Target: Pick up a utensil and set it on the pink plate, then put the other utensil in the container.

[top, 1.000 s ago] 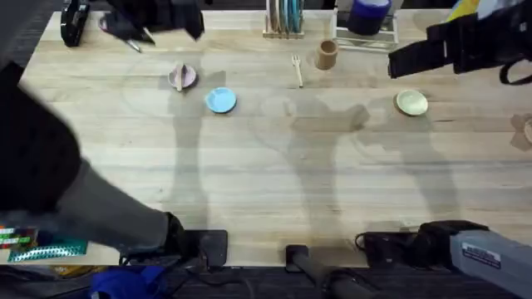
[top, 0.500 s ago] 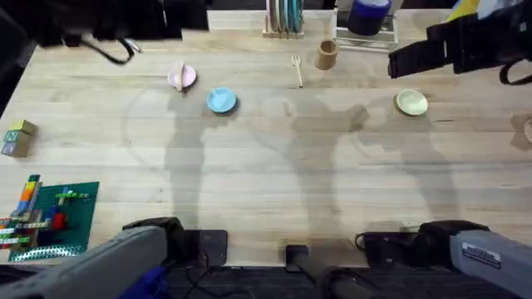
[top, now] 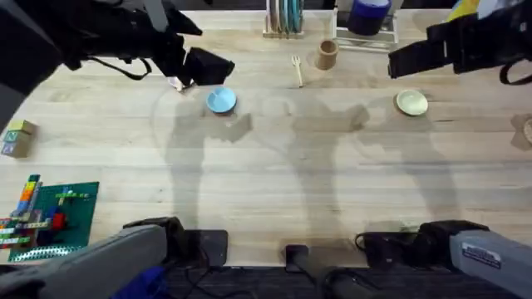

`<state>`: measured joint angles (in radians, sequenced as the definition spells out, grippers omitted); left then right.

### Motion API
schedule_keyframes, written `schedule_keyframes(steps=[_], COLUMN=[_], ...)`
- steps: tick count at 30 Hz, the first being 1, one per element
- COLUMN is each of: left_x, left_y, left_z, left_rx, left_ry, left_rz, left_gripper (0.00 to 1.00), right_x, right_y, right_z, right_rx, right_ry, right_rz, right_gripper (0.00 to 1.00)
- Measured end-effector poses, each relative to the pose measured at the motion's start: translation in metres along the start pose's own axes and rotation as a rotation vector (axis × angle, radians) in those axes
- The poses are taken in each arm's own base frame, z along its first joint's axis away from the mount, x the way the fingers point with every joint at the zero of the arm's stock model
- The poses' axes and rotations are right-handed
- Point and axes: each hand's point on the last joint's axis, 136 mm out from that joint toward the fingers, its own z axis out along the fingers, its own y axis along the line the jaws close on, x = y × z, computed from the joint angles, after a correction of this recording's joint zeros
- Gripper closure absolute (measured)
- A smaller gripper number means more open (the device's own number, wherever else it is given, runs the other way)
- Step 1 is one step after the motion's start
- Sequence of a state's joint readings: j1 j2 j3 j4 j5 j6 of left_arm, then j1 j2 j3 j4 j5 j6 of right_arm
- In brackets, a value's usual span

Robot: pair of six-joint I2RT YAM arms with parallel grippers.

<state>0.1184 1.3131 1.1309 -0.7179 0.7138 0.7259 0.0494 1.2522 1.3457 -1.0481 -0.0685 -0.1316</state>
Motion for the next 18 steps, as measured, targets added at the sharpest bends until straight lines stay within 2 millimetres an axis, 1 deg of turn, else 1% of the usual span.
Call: schedule_keyframes(steps=[4,10,14,18], left_x=[0.0057,0.0051,0.0045,0.0042], left_y=[0.0012,0.0001,-0.0005,-0.0009], left_z=[0.007,0.0071,0.0071,0.0071], left_rx=[0.021,0.028,0.031,0.033], left_ry=[0.011,0.005,0.002,0.0], left_rz=[0.07,0.118,0.13,0.134], left_gripper=[0.006,0.005,0.005,0.005], right_x=[0.0004,0.0001,0.0003,-0.0039], right_y=[0.0001,-0.0008,-0.0025,0.006], right_z=[0.0,0.0,0.0003,-0.0022], right_rx=[0.0,0.005,0.038,0.043], right_ry=[0.002,0.001,0.003,-0.008], right_rz=[0.0,0.015,0.09,0.153], right_gripper=[0.003,0.003,0.003,0.003])
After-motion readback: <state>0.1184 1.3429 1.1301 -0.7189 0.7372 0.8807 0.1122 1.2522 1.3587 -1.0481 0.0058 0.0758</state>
